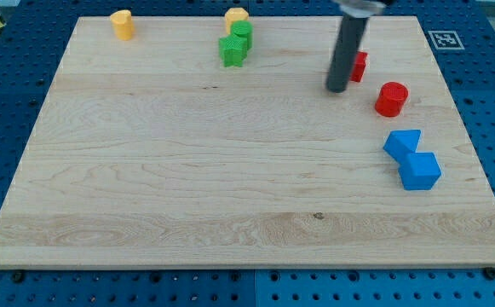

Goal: Move the yellow hexagon to the green star and green circle

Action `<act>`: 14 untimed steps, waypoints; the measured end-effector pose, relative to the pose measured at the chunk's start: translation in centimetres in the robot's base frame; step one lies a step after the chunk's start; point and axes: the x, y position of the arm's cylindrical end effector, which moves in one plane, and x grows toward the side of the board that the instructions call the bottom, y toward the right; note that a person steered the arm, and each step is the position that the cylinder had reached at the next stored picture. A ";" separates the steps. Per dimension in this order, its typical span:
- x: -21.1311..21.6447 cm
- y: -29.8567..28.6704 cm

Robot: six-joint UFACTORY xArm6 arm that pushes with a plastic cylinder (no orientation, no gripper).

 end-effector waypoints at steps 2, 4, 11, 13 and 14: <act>-4.8 -5.6; -12.2 -5.9; -17.0 -18.7; -17.0 -18.9; -16.1 -19.2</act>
